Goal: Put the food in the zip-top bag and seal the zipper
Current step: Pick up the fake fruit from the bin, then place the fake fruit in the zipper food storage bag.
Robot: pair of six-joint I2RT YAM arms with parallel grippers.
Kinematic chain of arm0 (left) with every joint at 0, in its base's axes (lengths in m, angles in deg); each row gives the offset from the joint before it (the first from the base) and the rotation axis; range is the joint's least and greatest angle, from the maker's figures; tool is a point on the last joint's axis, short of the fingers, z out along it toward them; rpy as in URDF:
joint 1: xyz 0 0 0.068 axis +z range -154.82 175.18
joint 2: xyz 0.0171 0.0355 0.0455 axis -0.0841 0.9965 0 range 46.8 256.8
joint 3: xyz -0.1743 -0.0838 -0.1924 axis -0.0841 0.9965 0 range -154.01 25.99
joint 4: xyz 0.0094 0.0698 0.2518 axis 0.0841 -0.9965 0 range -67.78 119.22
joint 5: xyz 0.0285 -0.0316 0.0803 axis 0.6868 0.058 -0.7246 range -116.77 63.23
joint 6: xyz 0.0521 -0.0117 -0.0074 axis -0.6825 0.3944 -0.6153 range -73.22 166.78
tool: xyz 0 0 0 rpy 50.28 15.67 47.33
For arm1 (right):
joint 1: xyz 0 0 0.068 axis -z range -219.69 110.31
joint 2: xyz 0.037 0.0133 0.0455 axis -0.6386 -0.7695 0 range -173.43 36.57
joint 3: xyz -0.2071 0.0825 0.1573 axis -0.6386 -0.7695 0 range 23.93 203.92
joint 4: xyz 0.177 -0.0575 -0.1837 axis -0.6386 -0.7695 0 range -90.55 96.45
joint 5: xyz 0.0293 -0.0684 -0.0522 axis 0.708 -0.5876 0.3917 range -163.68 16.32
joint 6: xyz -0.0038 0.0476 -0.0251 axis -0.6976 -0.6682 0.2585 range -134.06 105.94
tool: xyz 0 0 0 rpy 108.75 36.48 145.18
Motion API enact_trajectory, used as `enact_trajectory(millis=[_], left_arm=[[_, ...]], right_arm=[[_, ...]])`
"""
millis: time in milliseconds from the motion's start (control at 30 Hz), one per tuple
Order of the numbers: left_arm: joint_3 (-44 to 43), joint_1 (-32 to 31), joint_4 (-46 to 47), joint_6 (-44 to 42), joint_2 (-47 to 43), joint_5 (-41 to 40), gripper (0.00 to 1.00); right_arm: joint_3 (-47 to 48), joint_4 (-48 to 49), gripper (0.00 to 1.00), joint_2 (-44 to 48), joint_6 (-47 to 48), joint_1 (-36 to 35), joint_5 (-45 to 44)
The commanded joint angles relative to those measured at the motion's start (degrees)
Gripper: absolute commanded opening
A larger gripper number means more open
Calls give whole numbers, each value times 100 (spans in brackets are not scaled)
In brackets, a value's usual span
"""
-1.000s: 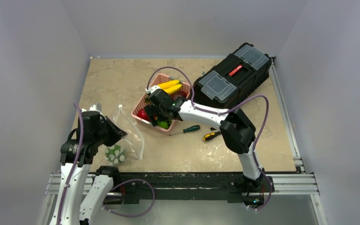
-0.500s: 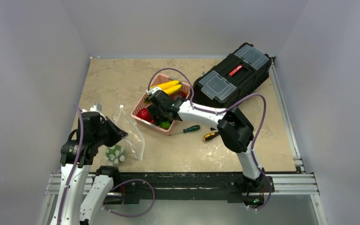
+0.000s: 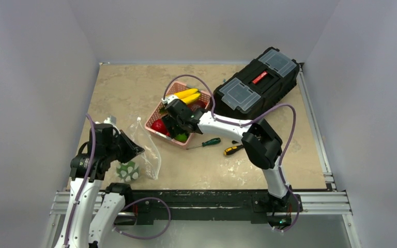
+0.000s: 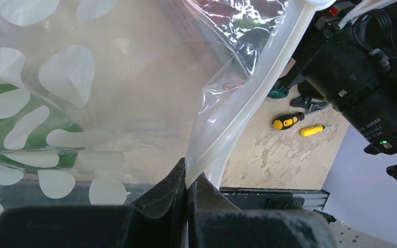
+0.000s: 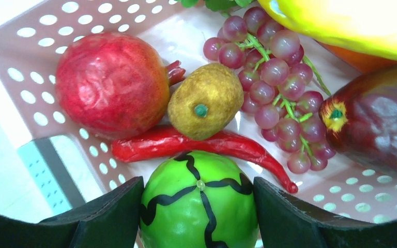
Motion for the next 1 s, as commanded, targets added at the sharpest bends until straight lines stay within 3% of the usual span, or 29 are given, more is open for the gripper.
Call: enact_trajectory(millis=[0,267,467,633,967], left_arm=[[1,-7,346,12,92,217,0],[-229,-7,493,-83,71,385,0],[-369,-10,475,-198,127,452,0],[-376,-6,499,-217,52,579,0],[-383,-6,546,-193,-76,1106,0]], right_arm=[[-202,732,11,863,24,-35,161],[-712,1542,0,2035,24,-35,581],[-1681,3064,0,2950,-455,-54,2263],[-2025,4148,0,3029,-868,-248,3505],[-2352,4827,0,2727,-1081,-546,3354]])
